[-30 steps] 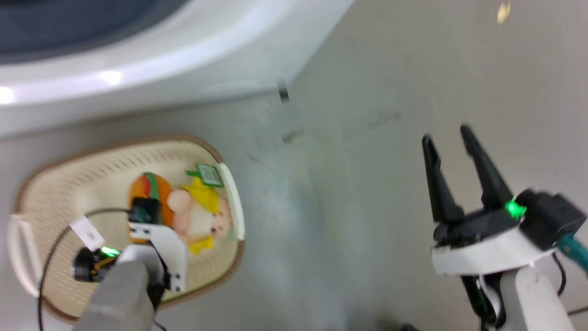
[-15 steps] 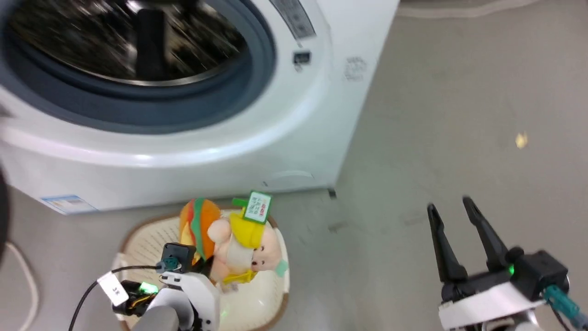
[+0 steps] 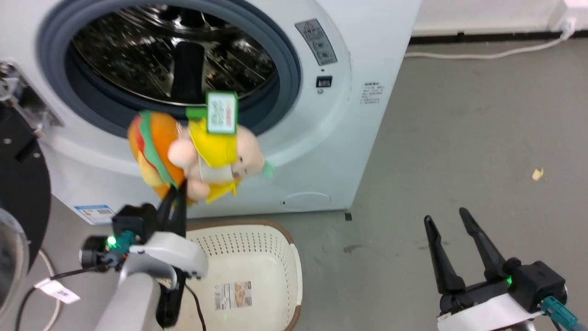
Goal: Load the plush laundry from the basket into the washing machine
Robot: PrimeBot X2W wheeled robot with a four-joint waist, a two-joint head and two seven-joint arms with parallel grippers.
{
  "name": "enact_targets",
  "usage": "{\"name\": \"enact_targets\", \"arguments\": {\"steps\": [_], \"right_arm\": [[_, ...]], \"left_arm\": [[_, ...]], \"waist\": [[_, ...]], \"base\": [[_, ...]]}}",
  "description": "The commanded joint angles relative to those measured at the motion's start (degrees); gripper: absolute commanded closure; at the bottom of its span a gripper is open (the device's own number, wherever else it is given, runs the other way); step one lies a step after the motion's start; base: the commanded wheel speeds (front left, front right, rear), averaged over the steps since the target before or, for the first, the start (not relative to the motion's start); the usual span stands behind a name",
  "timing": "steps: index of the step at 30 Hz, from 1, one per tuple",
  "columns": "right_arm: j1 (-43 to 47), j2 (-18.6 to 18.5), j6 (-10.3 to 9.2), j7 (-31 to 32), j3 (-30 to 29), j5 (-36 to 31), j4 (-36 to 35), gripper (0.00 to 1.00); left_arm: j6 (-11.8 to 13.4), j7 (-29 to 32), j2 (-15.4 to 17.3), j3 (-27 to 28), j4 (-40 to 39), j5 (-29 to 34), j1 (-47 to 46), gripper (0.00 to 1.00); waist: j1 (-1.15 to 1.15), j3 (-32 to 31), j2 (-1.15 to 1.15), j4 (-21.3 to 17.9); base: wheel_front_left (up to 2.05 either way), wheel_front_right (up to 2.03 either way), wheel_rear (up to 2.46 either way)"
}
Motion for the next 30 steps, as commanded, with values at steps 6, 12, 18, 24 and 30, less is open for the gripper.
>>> {"name": "enact_targets", "arguments": {"steps": [6,12,18,24,30], "right_arm": [[-3.35,0.1,-0.05,-0.25,0.18,0.56,-1.82,0.0],[-6.98,0.37,-0.05,-0.25,0.3,1.04,-2.91,0.0],[-10.71,0.68,-0.05,-0.25,-0.6,1.73,-3.5,0.0],[-13.52,0.91,-0.05,-0.25,-0.72,3.47,-3.86,0.0],[-14.89,0.97,-0.05,-0.25,-0.64,5.18,-3.79,0.0]], "left_arm": [[2.45,2.89,2.71,2.59,-7.32,0.54,-5.85,1.0],[3.48,10.45,7.56,3.92,-9.01,2.46,-19.85,1.0],[1.86,18.47,12.71,3.88,-2.0,4.06,-35.31,1.0],[-0.4,23.86,16.34,2.12,6.41,6.43,-50.71,1.0],[-2.85,29.25,17.05,-0.8,15.88,8.09,-59.73,1.0]], "waist": [[0.0,8.82,0.0,-3.57],[0.0,18.59,0.0,-6.3],[0.0,26.51,0.0,-9.42],[0.0,32.1,0.0,-11.2],[0.0,34.54,0.0,-11.78]], "base": [[0.0,0.0,0.0],[0.0,0.0,0.0],[0.0,0.0,0.0],[0.0,0.0,0.0],[0.0,0.0,0.0]]}}
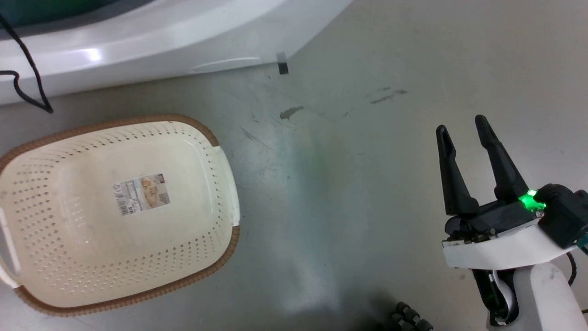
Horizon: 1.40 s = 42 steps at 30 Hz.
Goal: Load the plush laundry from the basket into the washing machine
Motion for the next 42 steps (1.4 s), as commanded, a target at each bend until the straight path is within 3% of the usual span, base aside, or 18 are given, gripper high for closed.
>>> {"name": "enact_targets", "arguments": {"steps": [1,10,11,19,30,36,42], "right_arm": [[-0.82,0.21,-0.05,-0.25,-0.06,0.46,-0.12,0.0],[-1.48,0.22,-0.05,-0.25,-0.03,0.59,0.24,0.0],[-1.48,0.22,-0.05,-0.25,-0.11,0.46,0.34,0.0],[-0.77,0.22,-0.05,-0.25,-2.35,-1.68,0.45,0.0],[3.7,-0.81,-0.05,-0.25,-4.38,-5.27,0.32,0.0],[7.52,-1.52,-0.05,-0.25,-4.42,-6.43,0.37,0.0],[12.43,-2.24,-0.05,-0.25,-3.7,-7.36,-0.09,0.0]], "left_arm": [[-0.68,0.84,0.19,-1.0,1.54,0.76,-1.43,1.0],[-0.83,0.62,-0.55,-2.24,9.32,0.82,-4.75,1.0],[-0.82,0.08,-0.81,-2.29,10.08,0.67,-4.74,0.0],[-0.52,-9.48,-4.01,-1.37,14.43,-2.14,-0.54,0.0],[-2.59,-27.04,-11.49,-2.7,14.36,-5.4,17.92,0.0],[-1.59,-29.33,-13.58,-1.51,4.5,-7.19,31.03,0.0],[0.65,-29.45,-15.4,0.81,-13.11,-8.85,48.17,0.0]], "waist": [[-0.02,1.09,0.0,-0.74],[-0.02,1.06,0.0,-0.02],[-0.02,0.74,0.0,0.14],[-0.02,-5.67,0.0,2.41],[-0.02,-23.84,0.0,9.17],[-0.02,-32.39,0.0,12.17],[-0.02,-38.67,0.0,14.38]], "base": [[0.0,0.0,0.0],[0.0,0.0,0.0],[0.0,0.0,0.0],[0.0,0.0,0.0],[0.0,0.0,0.0],[0.0,0.0,0.0],[0.0,0.0,0.0]]}}
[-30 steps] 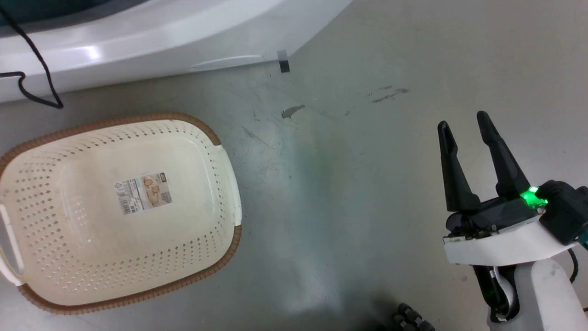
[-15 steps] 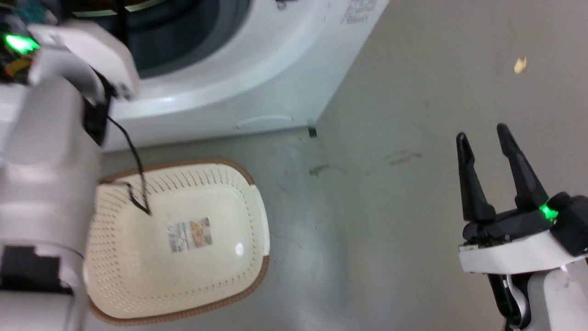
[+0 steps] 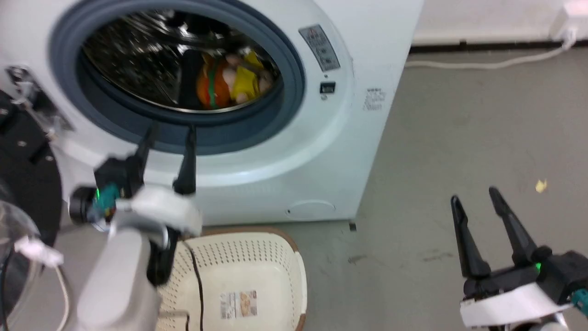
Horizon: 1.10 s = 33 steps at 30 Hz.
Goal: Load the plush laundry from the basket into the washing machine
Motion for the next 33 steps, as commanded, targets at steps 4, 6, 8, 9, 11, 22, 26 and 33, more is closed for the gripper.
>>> {"name": "enact_targets", "arguments": {"steps": [4,6,8,9,11,22,26,33], "right_arm": [[3.57,-0.53,-0.05,-0.25,0.69,-0.49,-0.16,0.0],[4.77,-0.51,-0.05,-0.25,0.98,-0.4,-0.07,0.0],[6.04,-0.56,-0.05,-0.25,1.48,-0.31,0.94,0.0],[6.52,-0.56,-0.05,-0.25,1.63,-0.38,1.38,0.0],[7.18,-0.47,-0.05,-0.25,1.81,-0.42,1.85,0.0],[8.7,0.69,-0.05,-0.25,2.04,-0.35,3.01,0.0],[8.65,1.0,-0.05,-0.25,2.04,-0.35,3.41,0.0],[8.04,0.92,0.0,0.04,1.98,-0.34,3.55,1.0]], "left_arm": [[2.23,-0.28,-0.93,0.81,-9.02,-0.19,12.14,0.0],[2.64,-0.28,-1.5,0.46,-11.87,-0.63,17.88,0.0],[3.35,-0.28,-1.79,0.06,-14.02,-0.38,22.46,0.0],[3.73,-0.28,-1.92,-0.13,-14.9,-0.15,24.38,0.0],[4.75,-0.28,-2.27,-0.34,-16.65,0.62,27.44,0.0],[7.82,-0.29,-4.3,1.84,-21.14,1.78,35.37,0.0],[7.59,-0.29,-4.52,2.26,-20.87,1.77,35.72,0.0],[7.73,0.07,-4.7,2.23,-20.81,1.62,35.02,1.0]], "waist": [[0.02,-6.49,0.0,3.28],[0.02,-7.35,0.0,3.46],[0.02,-8.06,0.0,3.71],[0.02,-8.28,0.0,3.76],[0.02,-8.53,0.0,3.83],[0.02,-9.13,0.0,3.55],[0.02,-9.14,0.0,3.55],[0.03,-9.18,0.0,3.49]], "base": [[0.0,0.0,0.0],[0.0,0.0,0.0],[0.0,0.0,0.0],[0.0,0.0,0.0],[0.0,0.0,0.0],[0.0,0.0,0.0],[0.0,0.0,0.0],[0.0,0.0,0.0]]}}
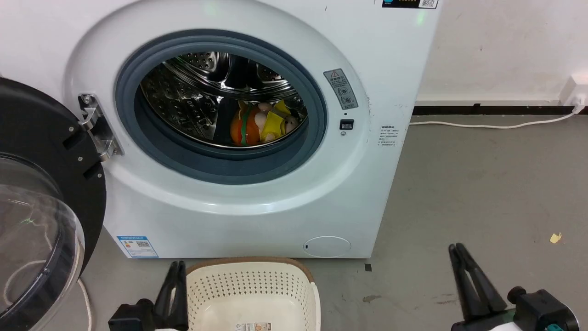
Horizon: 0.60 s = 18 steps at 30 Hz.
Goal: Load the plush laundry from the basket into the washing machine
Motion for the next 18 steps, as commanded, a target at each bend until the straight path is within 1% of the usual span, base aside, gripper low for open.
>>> {"name": "enact_targets", "arguments": {"steps": [1,18], "right_arm": [[-0.05,0.01,0.0,0.14,-0.03,-0.07,-0.01,1.0],[-0.79,0.19,-0.01,2.14,-0.39,-1.11,-0.15,1.0]], "left_arm": [[-0.06,0.14,-0.05,0.09,-0.06,0.15,-0.05,1.0],[-0.86,2.13,-0.78,1.19,-0.9,2.36,-0.69,1.0]], "waist": [[0.0,0.01,0.0,0.02],[0.0,0.1,0.0,0.31]], "base": [[0.0,0.0,0.0],[0.0,0.0,0.0]]}}
